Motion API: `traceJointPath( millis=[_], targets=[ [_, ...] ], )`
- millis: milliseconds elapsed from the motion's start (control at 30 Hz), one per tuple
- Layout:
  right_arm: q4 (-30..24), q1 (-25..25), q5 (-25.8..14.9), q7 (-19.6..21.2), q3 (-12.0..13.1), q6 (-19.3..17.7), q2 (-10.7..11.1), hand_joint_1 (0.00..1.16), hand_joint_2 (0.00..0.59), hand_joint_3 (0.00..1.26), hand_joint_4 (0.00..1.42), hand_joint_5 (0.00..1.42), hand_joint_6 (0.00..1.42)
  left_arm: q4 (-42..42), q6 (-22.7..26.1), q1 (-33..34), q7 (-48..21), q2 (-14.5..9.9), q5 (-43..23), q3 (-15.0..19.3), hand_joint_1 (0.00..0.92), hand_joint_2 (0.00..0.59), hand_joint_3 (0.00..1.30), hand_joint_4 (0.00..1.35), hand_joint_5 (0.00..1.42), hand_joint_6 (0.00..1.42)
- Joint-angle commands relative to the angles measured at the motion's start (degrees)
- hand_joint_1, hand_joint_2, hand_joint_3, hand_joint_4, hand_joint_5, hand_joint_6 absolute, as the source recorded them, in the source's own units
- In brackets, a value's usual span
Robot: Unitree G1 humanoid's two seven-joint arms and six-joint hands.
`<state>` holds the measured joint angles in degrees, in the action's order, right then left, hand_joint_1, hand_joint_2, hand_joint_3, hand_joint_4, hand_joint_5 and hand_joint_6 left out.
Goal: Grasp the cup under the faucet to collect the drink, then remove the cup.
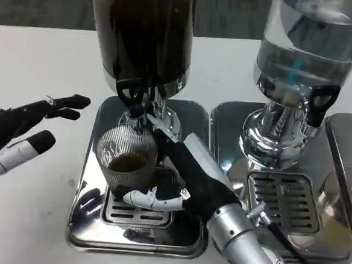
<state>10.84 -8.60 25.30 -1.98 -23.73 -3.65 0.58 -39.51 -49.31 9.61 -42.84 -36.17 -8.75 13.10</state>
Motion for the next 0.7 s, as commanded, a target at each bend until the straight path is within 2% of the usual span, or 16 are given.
traceJointPath(
  millis=[33, 67, 100, 133, 367, 533, 700],
  targets=[
    [-0.75, -0.62, 0.99, 0.45, -0.74, 1.56, -0.49, 0.94, 0.173, 0.13, 0.08, 0.12, 0.22, -0.45, 0.03, -0.24, 0.4, -0.96, -0.96, 0.32, 0.0, 0.095, 0.25, 0.18, 0.22, 0.13],
    [-0.95, -0.39, 0.87, 0.63, -0.71, 1.56, -0.6, 0.88, 0.16, 0.15, 0.1, 0.15, 0.25, -0.48, 0.03, -0.22, 0.41, -0.98, -0.97, 0.34, 0.0, 0.096, 0.25, 0.19, 0.22, 0.14],
    [-1.03, -0.31, 0.88, 0.73, -0.74, 1.49, -0.59, 0.79, 0.118, 0.18, 0.12, 0.17, 0.27, -0.51, 0.01, -0.2, 0.44, -1.01, -0.97, 0.35, 0.0, 0.096, 0.25, 0.19, 0.22, 0.14],
    [-1.18, -0.08, 0.91, 1.12, -0.68, 1.5, -0.72, 0.76, 0.107, 0.2, 0.14, 0.19, 0.31, -0.54, -0.03, -0.2, 0.47, -1.02, -0.98, 0.35, 0.0, 0.097, 0.25, 0.19, 0.22, 0.14],
    [-1.06, -0.24, 0.5, 1.39, -0.28, 0.95, -0.33, 0.67, 0.113, 0.29, 0.23, 0.29, 0.44, -0.68, -0.15, -0.24, 0.69, -0.9, -0.9, 0.28, 0.0, 0.09, 0.26, 0.2, 0.21, 0.14],
    [-1.47, 0.3, 2.17, 3.2, -0.78, 0.21, -0.16, 0.68, 0.096, 0.29, 0.23, 0.3, 0.45, -1.03, -0.21, -0.02, 0.52, -0.98, -0.81, 0.16, 0.0, 0.1, 0.26, 0.21, 0.21, 0.14],
    [-1.75, 0.64, 2.4, 3.27, -1.17, 0.68, -0.31, 0.66, 0.1, 0.29, 0.23, 0.31, 0.46, -1.03, -0.29, 0.09, 0.31, -1.18, -0.76, 0.07, 0.0, 0.102, 0.26, 0.21, 0.21, 0.14]
  ],
)
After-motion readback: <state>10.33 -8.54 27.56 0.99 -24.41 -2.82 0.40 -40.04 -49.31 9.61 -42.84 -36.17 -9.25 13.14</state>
